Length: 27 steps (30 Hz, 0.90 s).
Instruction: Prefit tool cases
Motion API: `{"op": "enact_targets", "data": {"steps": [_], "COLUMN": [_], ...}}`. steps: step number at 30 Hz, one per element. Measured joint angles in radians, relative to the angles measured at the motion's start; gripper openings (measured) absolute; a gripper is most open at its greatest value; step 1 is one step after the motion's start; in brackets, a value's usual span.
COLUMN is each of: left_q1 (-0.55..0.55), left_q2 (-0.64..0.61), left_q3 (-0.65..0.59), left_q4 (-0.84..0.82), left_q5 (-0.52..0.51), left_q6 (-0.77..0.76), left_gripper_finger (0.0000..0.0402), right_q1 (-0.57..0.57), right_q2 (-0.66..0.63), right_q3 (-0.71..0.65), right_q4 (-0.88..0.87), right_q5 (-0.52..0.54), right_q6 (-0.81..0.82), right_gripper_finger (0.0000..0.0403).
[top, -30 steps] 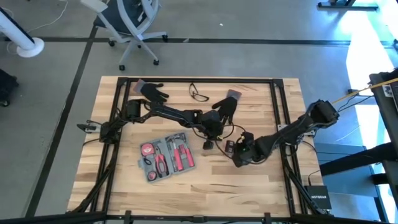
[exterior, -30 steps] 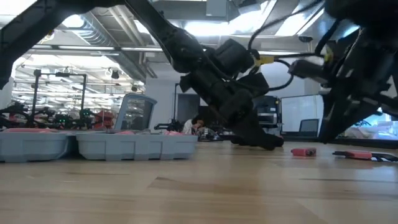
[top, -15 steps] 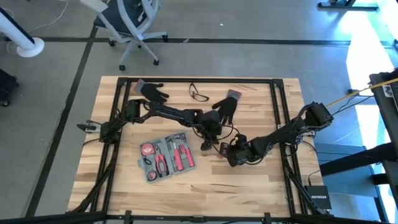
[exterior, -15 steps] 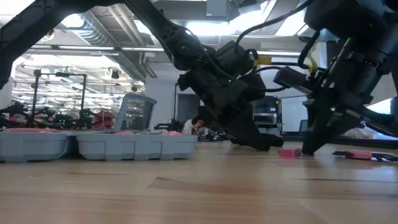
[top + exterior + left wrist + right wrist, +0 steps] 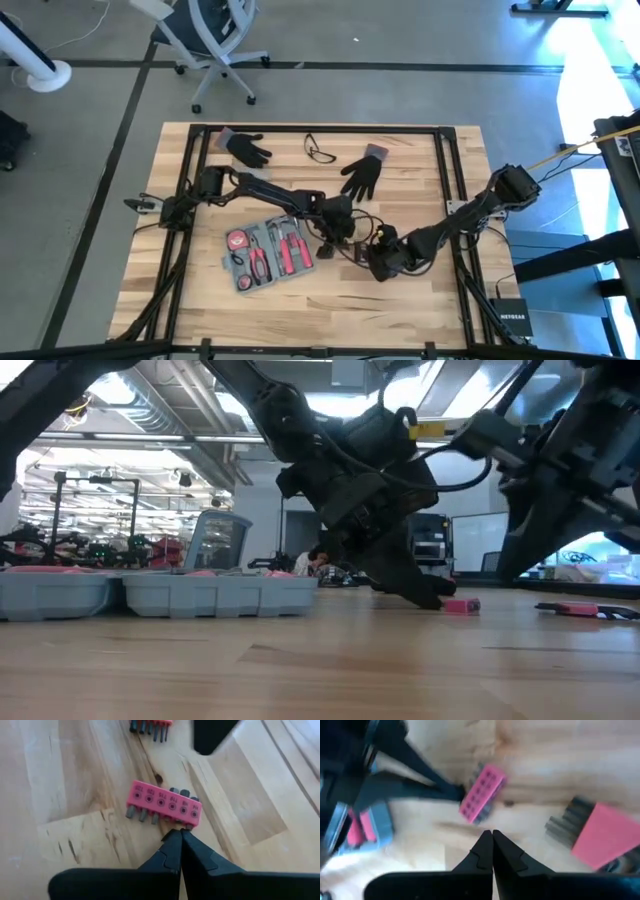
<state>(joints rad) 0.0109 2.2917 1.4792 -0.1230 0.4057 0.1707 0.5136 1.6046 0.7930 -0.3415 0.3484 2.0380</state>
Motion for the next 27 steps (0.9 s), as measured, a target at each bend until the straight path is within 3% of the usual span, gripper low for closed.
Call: {"op": "enact_targets", "data": {"steps": [12, 27], "left_q1": [0.045, -0.009], "left_q2": [0.003, 0.003], "left_q3": [0.001, 0.002], "left_q4": [0.053, 0.068], "left_q5": [-0.025, -0.049], "left_q6": [0.147, 0.063], "left_gripper_finger": [0.0, 0.0], "right_q1": [-0.029, -0.061], "right_q2": [0.113, 0.128], "right_q3": [0.0, 0.002], "right_q4": [0.065, 0.065], "right_q5": [0.0, 0.018], "right_q6": [0.075, 0.086], "right_gripper_finger": [0.0, 0.0]}}
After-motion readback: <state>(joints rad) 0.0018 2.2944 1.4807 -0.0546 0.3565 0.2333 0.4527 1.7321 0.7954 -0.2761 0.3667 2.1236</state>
